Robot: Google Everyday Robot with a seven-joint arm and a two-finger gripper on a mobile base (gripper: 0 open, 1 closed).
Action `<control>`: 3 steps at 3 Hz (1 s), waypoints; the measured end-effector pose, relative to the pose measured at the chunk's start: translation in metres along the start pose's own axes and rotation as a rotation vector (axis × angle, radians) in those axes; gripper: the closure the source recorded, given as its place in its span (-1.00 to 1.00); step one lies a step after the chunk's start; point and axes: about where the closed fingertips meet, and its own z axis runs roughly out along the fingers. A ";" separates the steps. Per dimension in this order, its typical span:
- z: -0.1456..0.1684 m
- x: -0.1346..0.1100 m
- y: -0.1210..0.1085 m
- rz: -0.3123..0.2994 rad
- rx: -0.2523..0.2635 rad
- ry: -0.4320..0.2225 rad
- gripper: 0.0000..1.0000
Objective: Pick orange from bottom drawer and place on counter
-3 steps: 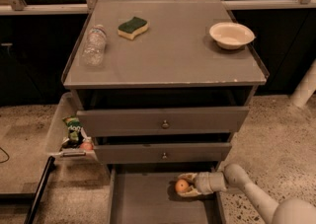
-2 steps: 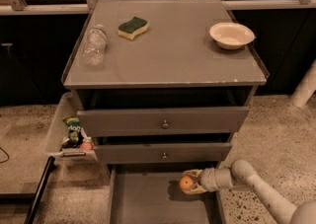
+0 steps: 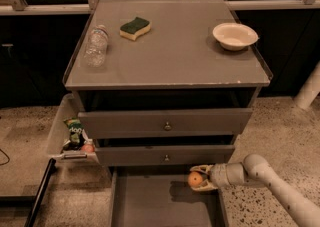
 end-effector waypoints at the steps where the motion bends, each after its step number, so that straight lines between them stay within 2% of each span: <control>1: 0.007 0.004 0.009 0.014 -0.023 -0.003 1.00; 2: 0.006 0.003 0.009 0.014 -0.023 -0.003 1.00; 3: -0.027 -0.052 0.009 -0.093 -0.021 -0.040 1.00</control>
Offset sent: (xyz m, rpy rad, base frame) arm -0.0502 0.0105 0.1116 0.0059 -0.2007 0.1234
